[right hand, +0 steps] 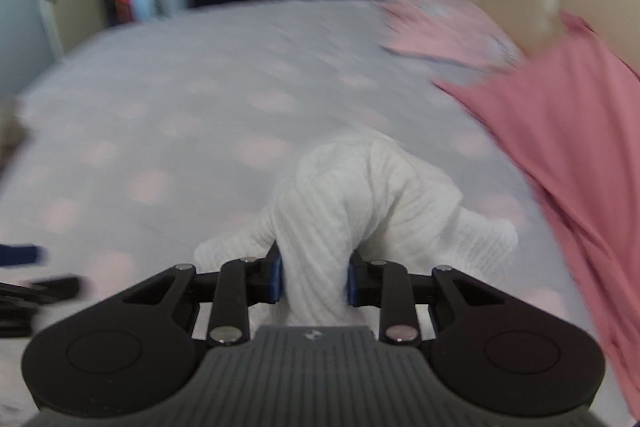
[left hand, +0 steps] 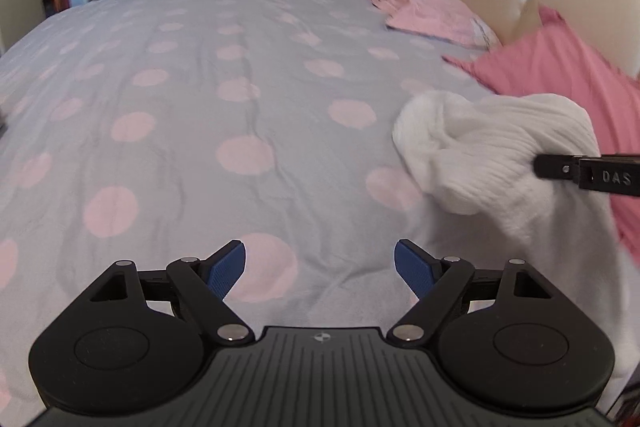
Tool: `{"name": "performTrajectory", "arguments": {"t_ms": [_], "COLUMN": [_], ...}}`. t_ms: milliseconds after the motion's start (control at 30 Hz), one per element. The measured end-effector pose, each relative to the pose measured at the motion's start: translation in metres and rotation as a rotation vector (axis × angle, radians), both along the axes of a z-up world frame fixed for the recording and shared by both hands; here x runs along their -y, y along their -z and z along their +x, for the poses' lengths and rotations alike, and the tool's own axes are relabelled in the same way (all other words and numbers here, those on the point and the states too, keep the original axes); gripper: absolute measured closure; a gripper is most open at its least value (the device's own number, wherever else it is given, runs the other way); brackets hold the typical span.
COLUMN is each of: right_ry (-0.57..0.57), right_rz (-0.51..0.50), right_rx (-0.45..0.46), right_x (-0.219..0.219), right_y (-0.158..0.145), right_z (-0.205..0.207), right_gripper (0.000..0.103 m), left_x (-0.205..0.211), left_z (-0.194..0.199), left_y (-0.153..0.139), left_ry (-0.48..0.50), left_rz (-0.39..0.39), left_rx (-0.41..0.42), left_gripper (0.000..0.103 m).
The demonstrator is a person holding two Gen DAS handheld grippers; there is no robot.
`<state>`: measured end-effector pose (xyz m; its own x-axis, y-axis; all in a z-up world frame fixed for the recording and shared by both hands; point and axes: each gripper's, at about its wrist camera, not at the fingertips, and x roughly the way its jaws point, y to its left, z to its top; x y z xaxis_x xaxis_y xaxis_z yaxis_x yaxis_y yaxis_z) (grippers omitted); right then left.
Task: Fold clothes
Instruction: 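Reach the right tool to the white garment and close on its fabric, then grasp the garment edge with the left tool while the right tool holds its fabric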
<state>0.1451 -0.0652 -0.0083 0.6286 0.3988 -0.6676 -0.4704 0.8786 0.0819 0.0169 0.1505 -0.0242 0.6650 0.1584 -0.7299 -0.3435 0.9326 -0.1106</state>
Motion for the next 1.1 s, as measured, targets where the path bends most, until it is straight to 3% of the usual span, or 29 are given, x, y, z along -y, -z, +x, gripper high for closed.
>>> {"name": "performTrajectory", "arguments": {"t_ms": [133,300,567,700,800,900,1033,1100], "right_ry": [-0.130,-0.270,-0.347,-0.357,-0.360,-0.347,-0.300,-0.277], "right_rz": [0.120,0.187,0.064,0.011,-0.009,0.014,0.034,0.034], "right_rx": [-0.025,-0.105,-0.228,-0.266,-0.263,-0.239,-0.139,-0.104], "right_x": [-0.042,-0.084,-0.117,-0.123,-0.124,-0.117,-0.106,-0.102], "right_y": [-0.026,-0.026,0.021,0.051,0.062,0.055,0.033,0.025], "right_z": [-0.032,-0.072,-0.135,-0.161,-0.175,-0.185,-0.189,-0.188], "right_gripper": [0.072,0.071,0.070,0.065,0.059,0.047,0.035,0.033], "left_x": [-0.019,-0.049,-0.075,-0.067,-0.058,-0.052,-0.042,-0.042], "left_z": [-0.027,-0.071,-0.129,-0.141,-0.156,-0.164,-0.170,-0.173], "left_y": [-0.025,-0.045,-0.029,-0.013,-0.008,-0.005,-0.005,-0.004], "left_ry": [-0.064,-0.140,-0.190,-0.169,-0.140,-0.124,-0.143,-0.104], "left_rz": [0.017,0.078,0.043,0.108,0.151,0.131,0.130,0.078], "left_rx": [0.048,0.042,-0.046,-0.077,-0.079,-0.067,-0.053,-0.038], "left_gripper": [0.021,0.021,0.021,0.021,0.021,0.021,0.021,0.021]}}
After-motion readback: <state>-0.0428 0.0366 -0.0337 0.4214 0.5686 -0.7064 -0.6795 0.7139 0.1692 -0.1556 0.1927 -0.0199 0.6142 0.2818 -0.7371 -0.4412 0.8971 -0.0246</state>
